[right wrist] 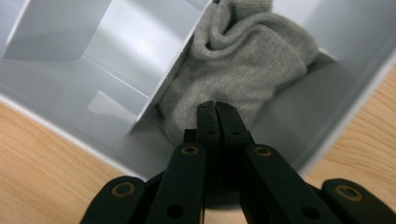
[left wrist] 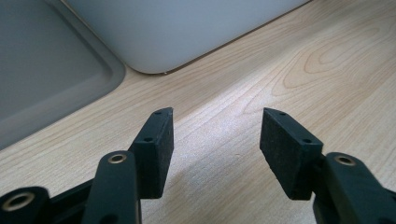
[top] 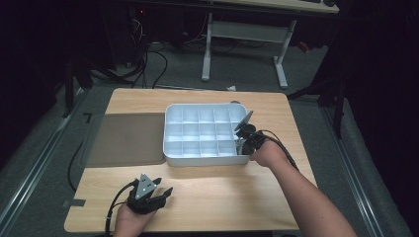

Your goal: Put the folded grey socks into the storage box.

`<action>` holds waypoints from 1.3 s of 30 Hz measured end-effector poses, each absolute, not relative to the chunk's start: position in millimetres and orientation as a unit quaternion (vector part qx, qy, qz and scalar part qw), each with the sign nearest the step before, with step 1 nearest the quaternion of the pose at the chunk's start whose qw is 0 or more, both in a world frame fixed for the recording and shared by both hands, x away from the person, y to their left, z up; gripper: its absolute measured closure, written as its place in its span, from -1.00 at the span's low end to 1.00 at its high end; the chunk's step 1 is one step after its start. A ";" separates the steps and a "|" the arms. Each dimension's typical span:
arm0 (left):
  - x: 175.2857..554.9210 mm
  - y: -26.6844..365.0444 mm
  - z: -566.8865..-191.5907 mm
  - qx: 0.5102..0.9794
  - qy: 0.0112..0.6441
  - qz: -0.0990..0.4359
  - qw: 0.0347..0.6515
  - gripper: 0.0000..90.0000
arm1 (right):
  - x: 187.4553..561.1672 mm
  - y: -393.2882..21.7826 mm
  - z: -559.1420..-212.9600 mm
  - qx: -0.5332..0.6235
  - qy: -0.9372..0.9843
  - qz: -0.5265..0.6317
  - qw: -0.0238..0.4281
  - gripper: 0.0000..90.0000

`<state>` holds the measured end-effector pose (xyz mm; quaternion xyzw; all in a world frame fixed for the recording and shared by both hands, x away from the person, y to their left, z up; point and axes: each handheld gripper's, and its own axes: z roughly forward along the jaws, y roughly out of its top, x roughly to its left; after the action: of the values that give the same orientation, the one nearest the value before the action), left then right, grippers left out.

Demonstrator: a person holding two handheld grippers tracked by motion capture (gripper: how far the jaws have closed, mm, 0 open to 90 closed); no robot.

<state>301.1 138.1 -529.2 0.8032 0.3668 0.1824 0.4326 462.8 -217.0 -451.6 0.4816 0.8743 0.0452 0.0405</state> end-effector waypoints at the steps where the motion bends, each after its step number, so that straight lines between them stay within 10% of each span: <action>1: 301.2 138.2 -529.2 0.803 0.367 0.182 0.433 0.00 | 463.1 -216.5 -453.0 0.484 0.873 0.045 0.037 0.99; 13: 300.3 140.6 -528.1 0.800 0.370 0.181 0.437 0.00 | 466.9 -223.2 -420.4 0.512 0.852 0.093 0.063 0.65; 39: 300.9 140.7 -529.2 0.801 0.370 0.175 0.437 -0.01 | 500.5 -200.2 -470.7 0.500 0.864 0.004 0.055 0.99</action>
<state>300.9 140.7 -529.2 0.8011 0.3698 0.1748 0.4369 500.5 -200.2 -470.7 0.5005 0.8640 0.0038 0.0553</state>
